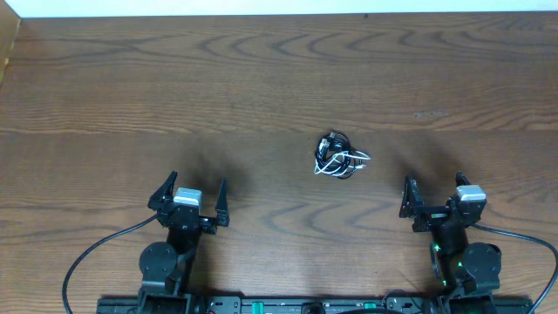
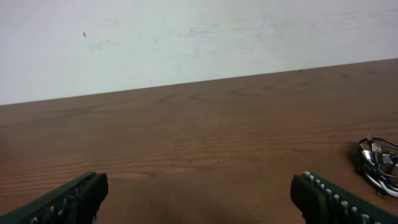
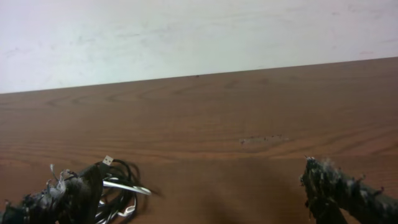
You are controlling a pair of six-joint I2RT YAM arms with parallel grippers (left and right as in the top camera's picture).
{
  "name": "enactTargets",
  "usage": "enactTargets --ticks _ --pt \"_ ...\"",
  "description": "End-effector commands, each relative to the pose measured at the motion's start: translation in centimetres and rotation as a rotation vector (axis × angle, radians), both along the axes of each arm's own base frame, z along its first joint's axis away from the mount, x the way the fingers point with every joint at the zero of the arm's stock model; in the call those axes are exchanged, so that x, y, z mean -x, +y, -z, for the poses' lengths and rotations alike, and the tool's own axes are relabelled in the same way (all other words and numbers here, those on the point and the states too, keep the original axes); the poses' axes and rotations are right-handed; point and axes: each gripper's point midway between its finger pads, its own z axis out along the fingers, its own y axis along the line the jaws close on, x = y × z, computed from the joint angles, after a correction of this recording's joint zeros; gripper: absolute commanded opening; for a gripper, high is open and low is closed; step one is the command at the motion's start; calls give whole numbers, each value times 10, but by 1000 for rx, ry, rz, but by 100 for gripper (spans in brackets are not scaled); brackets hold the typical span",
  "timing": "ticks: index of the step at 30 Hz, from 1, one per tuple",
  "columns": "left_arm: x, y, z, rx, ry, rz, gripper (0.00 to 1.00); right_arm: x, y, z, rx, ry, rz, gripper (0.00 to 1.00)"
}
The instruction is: Untangle cables
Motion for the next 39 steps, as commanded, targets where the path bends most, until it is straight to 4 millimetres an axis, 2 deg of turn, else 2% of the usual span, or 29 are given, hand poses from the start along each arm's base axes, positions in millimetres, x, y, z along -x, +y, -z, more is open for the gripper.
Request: enactTargets --ticks 1,6,9,14,22,27,32,39 --pt "2 -4 13 4 45 22 98 0 0 -2 3 -11 -1 99" --pt "3 -9 13 213 85 28 98 0 1 -5 -3 -23 -1 99" --pt "5 -16 12 276 103 61 98 0 1 -6 -49 -19 2 99" --pt "7 -20 13 278 124 86 98 1 9 1 -67 11 -47 99" --pt "17 -21 22 275 265 76 98 1 9 11 -70 90 -43 99" --pt "20 -21 17 272 328 66 98 -3 8 13 -59 166 -33 99" --pt "14 -21 17 265 415 54 98 -14 10 13 2 274 -38 99" --pt "-3 -26 16 253 615 44 98 -40 14 20 22 505 -44 99"
